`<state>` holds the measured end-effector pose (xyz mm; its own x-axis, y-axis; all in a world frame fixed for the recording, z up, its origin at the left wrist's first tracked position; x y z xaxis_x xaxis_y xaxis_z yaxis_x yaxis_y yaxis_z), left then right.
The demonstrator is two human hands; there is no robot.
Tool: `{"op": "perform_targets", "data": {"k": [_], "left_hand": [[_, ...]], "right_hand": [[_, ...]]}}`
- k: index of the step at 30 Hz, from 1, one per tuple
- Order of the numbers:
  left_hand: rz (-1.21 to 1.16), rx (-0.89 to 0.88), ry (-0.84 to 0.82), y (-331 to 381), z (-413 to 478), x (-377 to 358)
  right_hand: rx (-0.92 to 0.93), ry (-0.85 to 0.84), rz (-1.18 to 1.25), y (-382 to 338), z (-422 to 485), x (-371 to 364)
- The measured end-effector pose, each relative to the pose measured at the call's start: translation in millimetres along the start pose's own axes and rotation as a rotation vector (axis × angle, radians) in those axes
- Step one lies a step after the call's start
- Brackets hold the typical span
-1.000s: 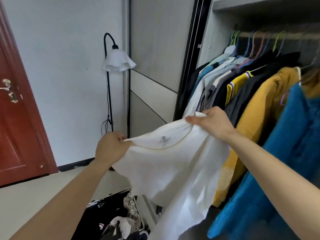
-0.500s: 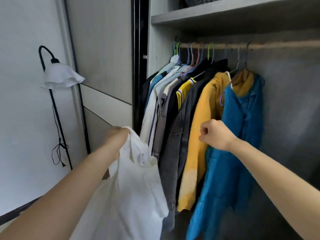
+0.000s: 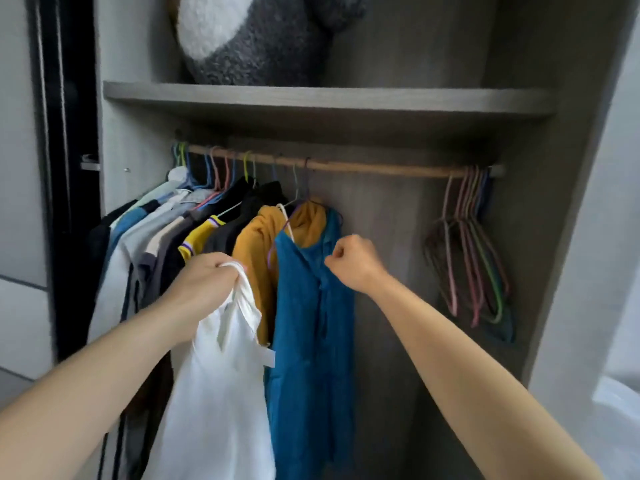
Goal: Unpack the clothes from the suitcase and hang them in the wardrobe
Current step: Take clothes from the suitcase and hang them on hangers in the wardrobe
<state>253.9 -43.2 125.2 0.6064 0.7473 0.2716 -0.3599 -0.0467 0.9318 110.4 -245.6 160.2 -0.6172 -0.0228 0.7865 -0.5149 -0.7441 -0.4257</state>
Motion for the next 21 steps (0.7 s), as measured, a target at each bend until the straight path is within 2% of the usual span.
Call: {"op": "perform_targets", "data": {"k": [3,6,10,15,21], "left_hand": [[-0.012,0.002,0.008,7.6,10.2,-17.5],[-0.074,0.059,-0.007,2.0,15.4,-34.5],[-0.147,0.125,-0.051,-5.7,19.8,-50.1],[-0.141,0.109,-0.059,-4.8,21.7,-55.3],[-0.014,0.047,-0.043,-6.9,25.1,-51.0]], "right_hand": [[-0.068,0.106,-0.338,19.2,11.4,46.8],[-0.215,0.163,-0.706,43.4,23.0,84.8],[-0.386,0.106,-0.811,72.2,29.2,105.8],[-0.473,0.087,-0.689,95.1,31.7,100.2],[-0.507,0.278,-0.215,93.3,41.7,99.8]]}}
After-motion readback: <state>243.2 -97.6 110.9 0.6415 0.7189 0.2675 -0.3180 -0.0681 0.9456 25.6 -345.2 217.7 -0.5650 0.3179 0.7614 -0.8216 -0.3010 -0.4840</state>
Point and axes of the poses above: each hand's wrist, its own z-axis towards the middle knuckle, its own x-axis out of the back of the hand, y = z × x, the point moved 6 cm from there along z, towards the middle knuckle, and after that the axes turned 5 degrees about -y, right-handed, at the moved point
